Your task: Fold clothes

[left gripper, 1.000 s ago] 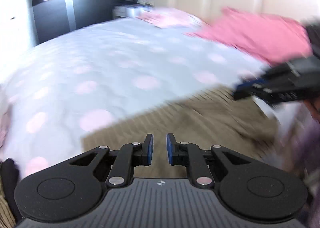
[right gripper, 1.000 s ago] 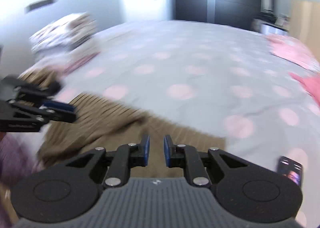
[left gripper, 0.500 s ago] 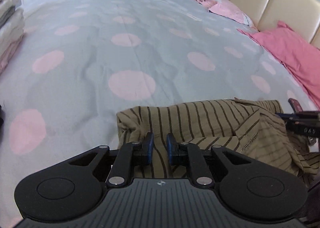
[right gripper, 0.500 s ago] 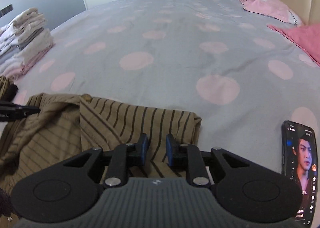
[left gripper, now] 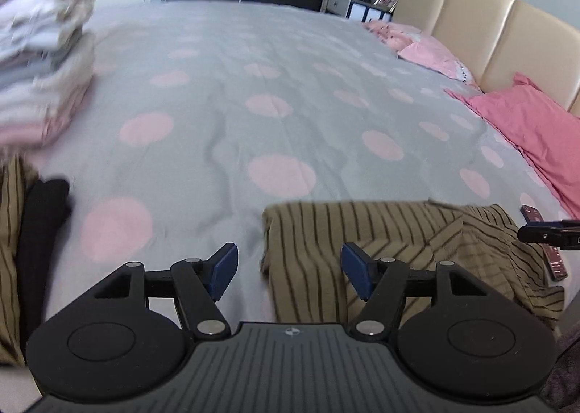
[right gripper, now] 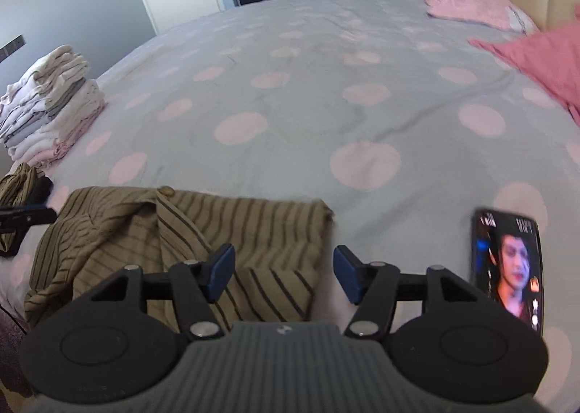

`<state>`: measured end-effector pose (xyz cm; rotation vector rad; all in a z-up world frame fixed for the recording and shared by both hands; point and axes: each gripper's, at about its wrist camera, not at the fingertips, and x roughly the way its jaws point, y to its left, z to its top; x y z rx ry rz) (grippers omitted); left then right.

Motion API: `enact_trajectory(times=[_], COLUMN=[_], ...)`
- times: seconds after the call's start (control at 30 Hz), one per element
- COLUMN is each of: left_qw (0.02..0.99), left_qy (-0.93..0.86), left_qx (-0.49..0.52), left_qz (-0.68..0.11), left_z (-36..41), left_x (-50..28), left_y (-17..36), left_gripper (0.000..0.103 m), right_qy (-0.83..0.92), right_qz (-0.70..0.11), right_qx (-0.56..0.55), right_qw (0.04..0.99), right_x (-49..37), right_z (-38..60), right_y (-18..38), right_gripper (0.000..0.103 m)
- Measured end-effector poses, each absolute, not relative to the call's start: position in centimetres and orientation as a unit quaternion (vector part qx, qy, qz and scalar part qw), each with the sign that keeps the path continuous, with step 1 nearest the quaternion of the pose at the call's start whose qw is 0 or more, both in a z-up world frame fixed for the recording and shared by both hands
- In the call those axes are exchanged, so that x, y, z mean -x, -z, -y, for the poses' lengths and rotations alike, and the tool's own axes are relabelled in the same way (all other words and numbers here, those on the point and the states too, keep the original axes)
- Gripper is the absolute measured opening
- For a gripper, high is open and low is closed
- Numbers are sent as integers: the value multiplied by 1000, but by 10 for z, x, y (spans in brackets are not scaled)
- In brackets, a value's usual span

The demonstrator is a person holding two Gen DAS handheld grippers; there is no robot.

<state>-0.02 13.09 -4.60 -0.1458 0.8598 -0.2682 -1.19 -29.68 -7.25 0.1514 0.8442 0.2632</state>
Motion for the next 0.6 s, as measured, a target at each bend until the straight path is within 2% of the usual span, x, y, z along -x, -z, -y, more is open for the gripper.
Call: enact_trajectory(times=[0.2, 0.6], left_qw=[860, 863], left_qy=[141, 133], left_qx=[138, 109], left_qz=[-470, -475], left_z=[-140, -122], left_x=[5, 2], left_y=[72, 94], left_gripper=[57, 56], right_qy=[-125, -122], right_qz=[-443, -460], right_qx=[-151, -123], right_qw=[875, 871], right_x=[16, 14], right_z=[314, 292], right_y=[87, 112], right_gripper=[62, 64])
